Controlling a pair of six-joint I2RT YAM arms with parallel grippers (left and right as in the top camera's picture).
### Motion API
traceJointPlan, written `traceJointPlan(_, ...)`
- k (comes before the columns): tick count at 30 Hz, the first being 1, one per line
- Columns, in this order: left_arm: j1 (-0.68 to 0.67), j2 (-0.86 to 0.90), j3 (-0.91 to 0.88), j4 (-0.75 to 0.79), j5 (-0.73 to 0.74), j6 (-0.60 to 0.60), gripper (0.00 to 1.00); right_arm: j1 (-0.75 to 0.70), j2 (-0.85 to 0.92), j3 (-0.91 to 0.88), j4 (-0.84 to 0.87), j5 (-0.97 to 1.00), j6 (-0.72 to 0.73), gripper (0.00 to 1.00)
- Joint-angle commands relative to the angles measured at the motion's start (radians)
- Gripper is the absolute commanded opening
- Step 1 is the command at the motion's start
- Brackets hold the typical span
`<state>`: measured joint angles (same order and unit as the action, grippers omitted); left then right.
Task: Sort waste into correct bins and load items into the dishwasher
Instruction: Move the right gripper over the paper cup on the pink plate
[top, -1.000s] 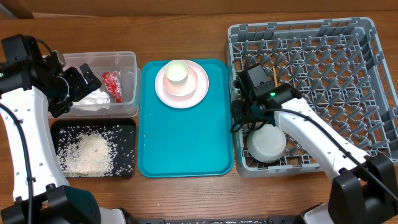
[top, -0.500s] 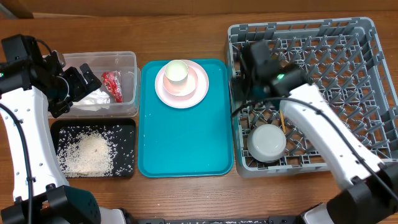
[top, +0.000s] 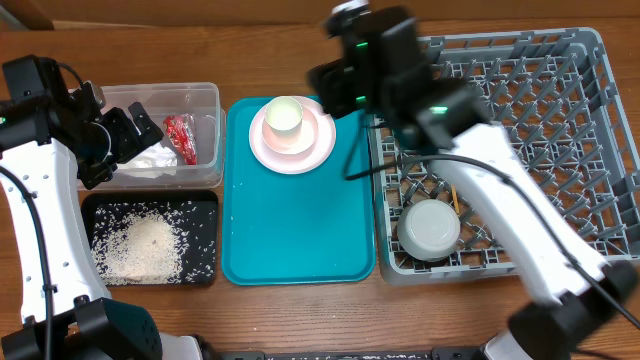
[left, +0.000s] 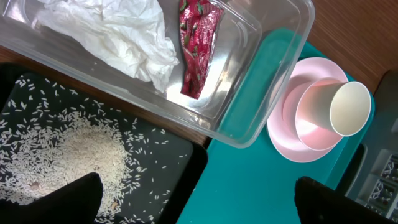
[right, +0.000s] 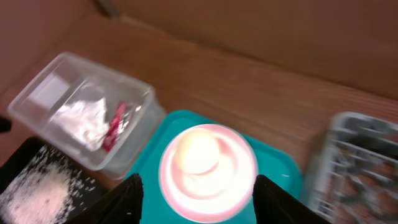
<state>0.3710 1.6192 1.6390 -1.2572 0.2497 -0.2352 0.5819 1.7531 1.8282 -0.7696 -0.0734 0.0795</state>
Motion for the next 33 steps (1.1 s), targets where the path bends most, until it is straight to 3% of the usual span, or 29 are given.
traceJointPlan(1,-0.005,-0.016,0.014,0.002,-0.003,0.011,1.0,0.082,0.138,0.012,0.057,-0.009,-0.098,0.61)
traceJointPlan(12,-0.005,-0.016,0.014,0.002,-0.003,0.011,1.0,0.151,0.41,0.012,0.245,0.089,-0.241,0.56)
traceJointPlan(31,-0.005,-0.016,0.014,0.002,-0.003,0.011,1.0,0.142,0.499,0.006,0.259,0.19,-0.245,0.55)
traceJointPlan(33,-0.005,-0.016,0.014,0.002,-0.003,0.011,1.0,0.142,0.499,0.006,0.251,0.19,-0.245,0.51)
